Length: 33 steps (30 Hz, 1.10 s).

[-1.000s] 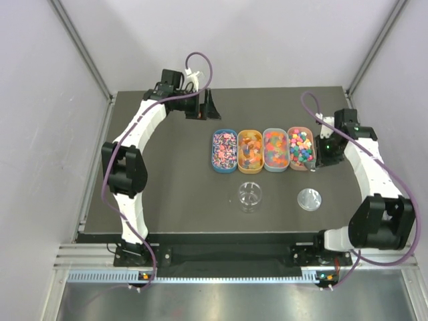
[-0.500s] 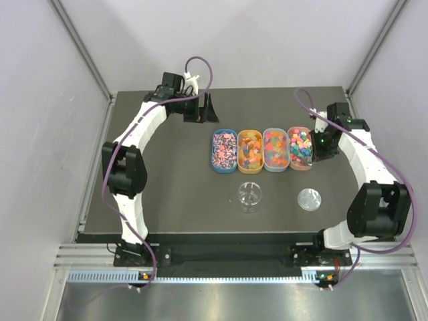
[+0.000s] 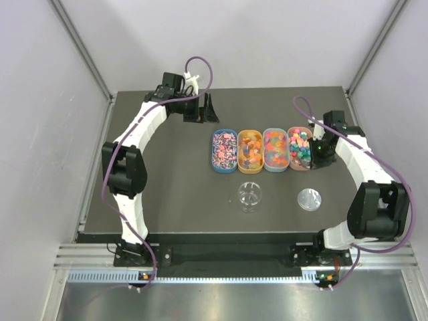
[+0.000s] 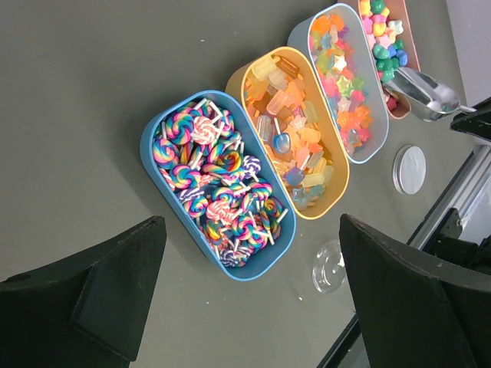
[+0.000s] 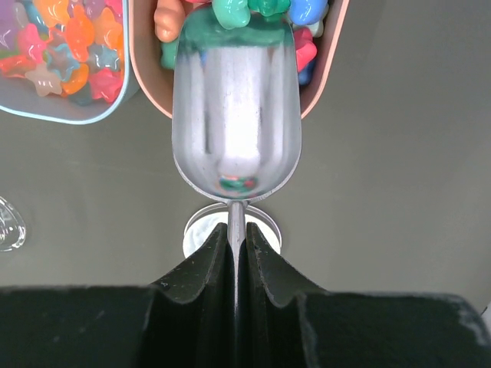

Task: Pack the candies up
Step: Scoop the fake candies from the storage box.

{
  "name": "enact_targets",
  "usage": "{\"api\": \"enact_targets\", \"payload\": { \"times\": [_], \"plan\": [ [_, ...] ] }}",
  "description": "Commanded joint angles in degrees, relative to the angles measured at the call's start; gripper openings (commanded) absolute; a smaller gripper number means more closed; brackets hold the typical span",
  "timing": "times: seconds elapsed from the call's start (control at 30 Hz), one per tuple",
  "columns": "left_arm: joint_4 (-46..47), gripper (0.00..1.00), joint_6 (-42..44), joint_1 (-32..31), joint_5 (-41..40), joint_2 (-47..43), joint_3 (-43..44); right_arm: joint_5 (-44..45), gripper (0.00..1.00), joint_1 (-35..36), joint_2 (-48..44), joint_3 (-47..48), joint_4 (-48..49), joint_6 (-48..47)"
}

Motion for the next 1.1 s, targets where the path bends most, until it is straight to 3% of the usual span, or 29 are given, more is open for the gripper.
{"api": "enact_targets", "payload": {
  "times": [0.0,0.37,0.87,1.07],
  "plan": [
    [1.1,0.99,1.1,-0.1,-0.7,-3.9,1.2,-0.9,0.00,0.8,-0.1,-0.2,0.9,1.8],
    [1.7,0.99,1.9,-0.8,-2.1,-5.2,-0.2,-1.2,0.00,3.2,5.0,5.5,2.6,3.4],
    [1.2,0.99,3.0,-0.9,-2.2,-5.1,-0.7,-4.6,0.00,6.3,1.2,-8.8,5.9,6.1],
    [1.9,0.98,2.5,-1.0,-1.0,-5.2,-2.6,-4.7,0.00,5.5,2.1,-7.2,8.4,6.5]
  ]
}}
